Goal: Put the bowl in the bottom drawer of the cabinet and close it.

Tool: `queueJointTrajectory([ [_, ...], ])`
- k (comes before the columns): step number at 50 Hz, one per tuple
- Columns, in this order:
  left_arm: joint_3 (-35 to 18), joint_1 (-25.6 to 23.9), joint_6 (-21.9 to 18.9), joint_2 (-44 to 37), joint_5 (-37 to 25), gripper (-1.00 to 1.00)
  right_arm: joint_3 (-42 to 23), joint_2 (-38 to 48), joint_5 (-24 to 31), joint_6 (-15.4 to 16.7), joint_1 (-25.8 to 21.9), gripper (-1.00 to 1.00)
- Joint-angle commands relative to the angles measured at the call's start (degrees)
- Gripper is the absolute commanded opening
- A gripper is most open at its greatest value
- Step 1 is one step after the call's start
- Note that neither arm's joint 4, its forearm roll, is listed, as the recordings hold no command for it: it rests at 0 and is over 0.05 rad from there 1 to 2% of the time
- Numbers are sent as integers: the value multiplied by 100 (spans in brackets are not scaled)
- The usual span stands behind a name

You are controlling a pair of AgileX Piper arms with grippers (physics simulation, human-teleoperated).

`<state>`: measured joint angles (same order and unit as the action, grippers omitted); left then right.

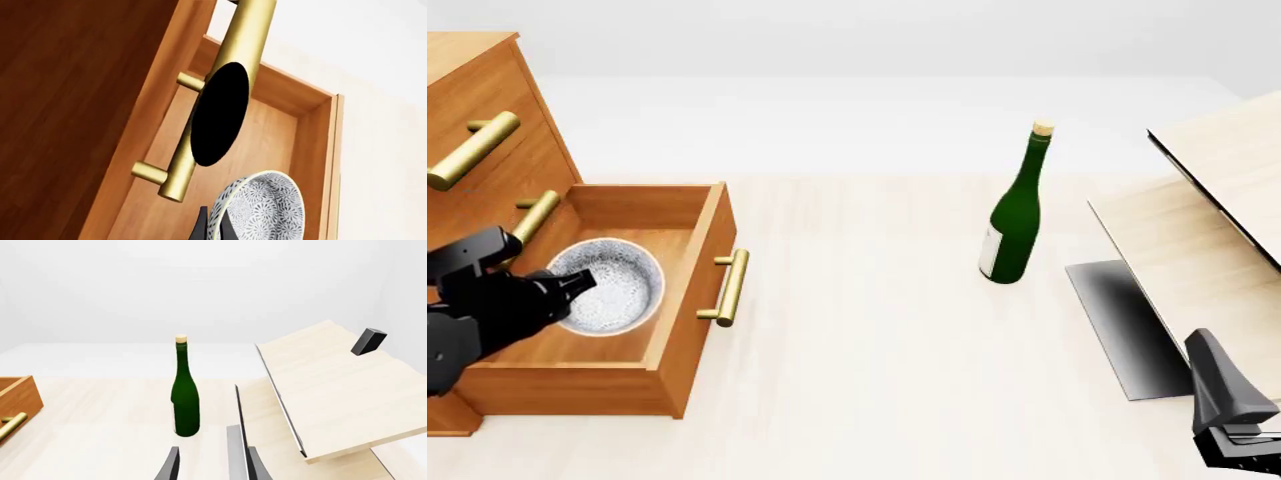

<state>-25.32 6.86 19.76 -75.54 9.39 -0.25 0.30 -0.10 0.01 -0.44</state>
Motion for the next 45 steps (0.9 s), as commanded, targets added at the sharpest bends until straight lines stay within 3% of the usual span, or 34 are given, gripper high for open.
queueJointTrajectory([
  [1,32,18,60,-160,156,-100,0,0,0,0,0,100],
  [40,136,32,141,-215,312,-100,0,0,0,1,0,100],
  [41,141,40,136,-194,302,100,0,1,0,0,-1,100],
  [45,154,58,109,-120,276,100,0,1,0,-1,0,100],
])
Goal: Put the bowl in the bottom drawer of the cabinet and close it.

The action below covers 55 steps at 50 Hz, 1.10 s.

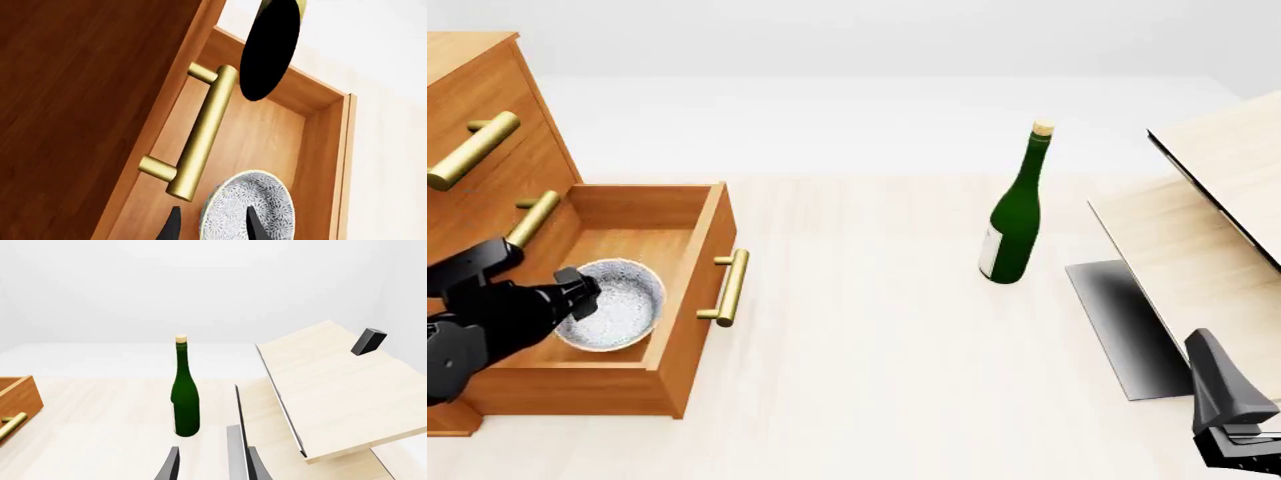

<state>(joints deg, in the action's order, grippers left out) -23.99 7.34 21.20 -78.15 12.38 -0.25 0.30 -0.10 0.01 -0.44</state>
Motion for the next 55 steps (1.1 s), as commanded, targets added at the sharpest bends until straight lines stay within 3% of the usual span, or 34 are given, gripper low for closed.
queueJointTrajectory([
  [1,21,18,-56,178,-39,100,0,-1,-1,1,0,100],
  [55,-220,-185,-724,1131,-753,100,0,0,0,0,-1,100],
])
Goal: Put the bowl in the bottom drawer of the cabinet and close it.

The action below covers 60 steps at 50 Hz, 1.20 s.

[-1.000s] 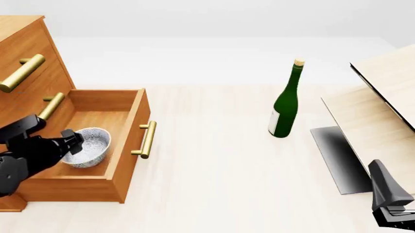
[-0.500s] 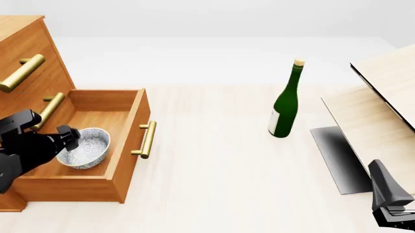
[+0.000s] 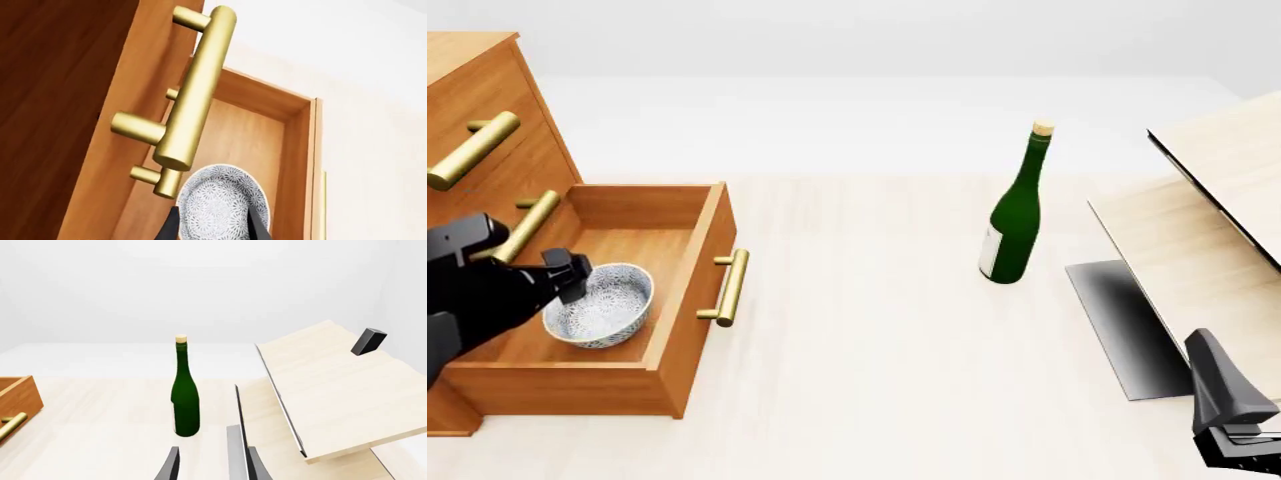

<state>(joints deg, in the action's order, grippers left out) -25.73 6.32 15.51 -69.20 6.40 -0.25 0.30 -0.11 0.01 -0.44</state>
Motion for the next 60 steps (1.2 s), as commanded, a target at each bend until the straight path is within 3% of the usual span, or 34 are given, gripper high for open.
queueJointTrajectory([
  [1,-53,-93,-165,253,-164,100,0,0,0,0,1,100],
  [39,-219,-604,-414,750,-353,100,0,-1,0,1,1,100],
  [42,-306,-919,-349,748,-305,100,0,0,0,1,1,100],
  [54,-409,-1166,-491,876,-390,100,0,0,0,1,1,100],
  [60,-613,-1653,-474,851,-390,100,0,-1,-1,2,0,100],
])
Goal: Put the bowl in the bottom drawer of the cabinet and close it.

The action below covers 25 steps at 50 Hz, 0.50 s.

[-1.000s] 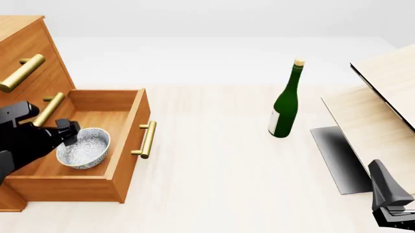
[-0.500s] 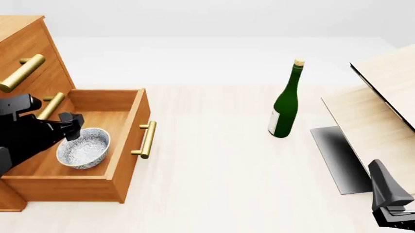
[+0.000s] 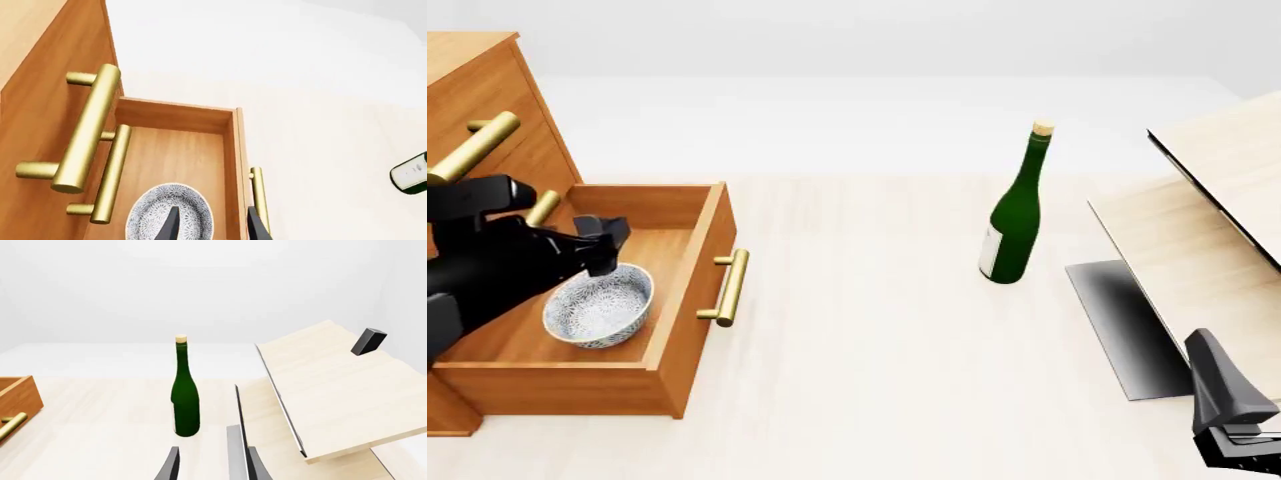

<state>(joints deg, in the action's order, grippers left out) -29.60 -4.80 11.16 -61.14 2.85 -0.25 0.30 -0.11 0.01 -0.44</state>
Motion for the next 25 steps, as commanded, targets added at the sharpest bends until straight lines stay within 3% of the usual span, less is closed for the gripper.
queueJointTrajectory([
  [1,-264,-560,-84,57,-61,100,0,1,0,-1,1,100],
  [25,-543,-1234,-181,-203,-20,100,0,0,0,0,0,100],
])
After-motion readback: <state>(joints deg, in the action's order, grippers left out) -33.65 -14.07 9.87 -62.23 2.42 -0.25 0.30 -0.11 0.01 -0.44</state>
